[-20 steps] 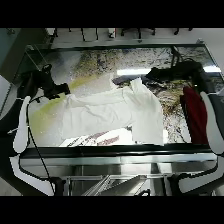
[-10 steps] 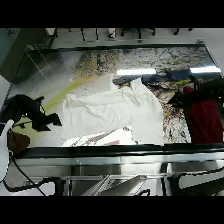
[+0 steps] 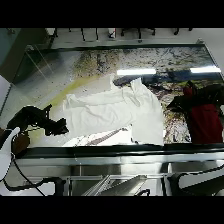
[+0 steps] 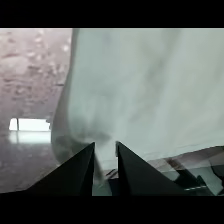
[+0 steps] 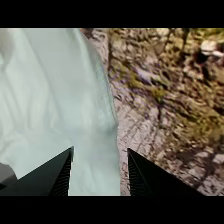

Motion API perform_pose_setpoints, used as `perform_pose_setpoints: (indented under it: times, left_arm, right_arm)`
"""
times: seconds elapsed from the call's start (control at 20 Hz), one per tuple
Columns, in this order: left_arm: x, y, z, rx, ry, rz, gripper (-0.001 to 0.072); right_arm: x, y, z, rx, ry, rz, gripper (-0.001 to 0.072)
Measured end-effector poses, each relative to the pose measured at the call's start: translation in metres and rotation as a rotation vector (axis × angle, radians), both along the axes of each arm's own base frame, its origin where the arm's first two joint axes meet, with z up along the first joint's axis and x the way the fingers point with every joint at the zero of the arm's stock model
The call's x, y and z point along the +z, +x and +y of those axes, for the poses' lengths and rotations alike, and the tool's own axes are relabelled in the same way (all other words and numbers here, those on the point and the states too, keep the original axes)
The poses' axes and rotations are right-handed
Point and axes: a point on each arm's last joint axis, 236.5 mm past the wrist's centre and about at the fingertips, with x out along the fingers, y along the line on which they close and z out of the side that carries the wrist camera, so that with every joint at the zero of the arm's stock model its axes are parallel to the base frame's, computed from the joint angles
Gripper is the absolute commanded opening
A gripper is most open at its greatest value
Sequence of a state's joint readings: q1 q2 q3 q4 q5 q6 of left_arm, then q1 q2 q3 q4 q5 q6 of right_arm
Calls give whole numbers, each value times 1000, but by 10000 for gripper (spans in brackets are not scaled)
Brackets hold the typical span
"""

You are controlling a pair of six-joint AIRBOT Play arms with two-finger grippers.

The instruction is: Fold the shirts.

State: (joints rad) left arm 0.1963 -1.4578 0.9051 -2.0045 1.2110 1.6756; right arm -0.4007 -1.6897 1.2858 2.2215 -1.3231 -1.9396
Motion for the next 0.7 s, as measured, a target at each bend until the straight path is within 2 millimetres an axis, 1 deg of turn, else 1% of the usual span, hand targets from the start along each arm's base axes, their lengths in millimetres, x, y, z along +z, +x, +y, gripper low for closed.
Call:
perform_pose_setpoints:
  times: [0.05,0.2,0.35,0.4,0.55,0.6,0.7]
  left_arm:
    - [-2,0,-2,3,-10,6,173]
    - [-5,0,-4,6,-32,20,173]
    - [-4,-1,-5,-5,-41,26,175]
    - [-2,-1,-4,-17,-43,27,175]
    - [13,4,0,-56,-55,22,176]
    - [18,5,4,-63,-57,20,213]
    - [26,5,12,-59,-65,28,557]
  right_arm:
    - [-4,-1,0,0,4,9,518]
    - [-15,-3,2,1,16,38,519]
    - [-23,-5,5,8,24,56,519]
    - [-24,-5,6,9,25,60,519]
    - [-27,-5,6,9,26,64,519]
    - [-28,-4,6,7,23,62,519]
    - [-30,-3,10,11,27,64,518]
